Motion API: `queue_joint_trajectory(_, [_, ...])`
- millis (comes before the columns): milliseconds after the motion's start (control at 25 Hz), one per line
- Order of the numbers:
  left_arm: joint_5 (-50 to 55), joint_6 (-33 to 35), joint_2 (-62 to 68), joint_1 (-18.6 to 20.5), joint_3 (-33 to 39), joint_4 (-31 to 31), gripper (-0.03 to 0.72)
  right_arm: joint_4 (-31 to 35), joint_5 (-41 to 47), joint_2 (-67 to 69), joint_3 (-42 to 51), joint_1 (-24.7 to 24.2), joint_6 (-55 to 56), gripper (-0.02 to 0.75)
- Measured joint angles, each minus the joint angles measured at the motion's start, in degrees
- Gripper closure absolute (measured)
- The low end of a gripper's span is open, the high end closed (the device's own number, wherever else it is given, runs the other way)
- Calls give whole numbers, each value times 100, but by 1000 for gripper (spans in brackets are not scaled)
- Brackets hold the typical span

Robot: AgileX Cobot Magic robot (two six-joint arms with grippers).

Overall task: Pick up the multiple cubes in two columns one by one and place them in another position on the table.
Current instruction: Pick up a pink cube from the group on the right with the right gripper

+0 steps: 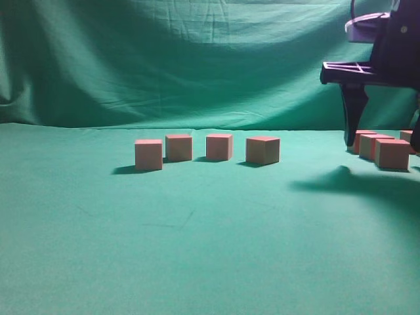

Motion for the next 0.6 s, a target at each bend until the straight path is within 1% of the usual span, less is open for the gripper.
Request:
queue_joint_trajectory(200, [0,0,0,0,0,0,688,-143,-77,205,0,0,0,172])
queue_joint_trajectory(360, [0,0,0,0,0,0,688,-226,-88,326,0,-9,0,316])
queue_joint_trajectory(440, [0,0,0,0,0,0,688,-253,-94,336,-3,-9,0,437])
queue_joint_trajectory(480, [0,0,0,0,0,0,688,-253,-94,336,-12,-9,0,482])
queue_joint_trajectory(600, [0,0,0,0,0,0,688,-253,-37,336,-51,-9,0,480])
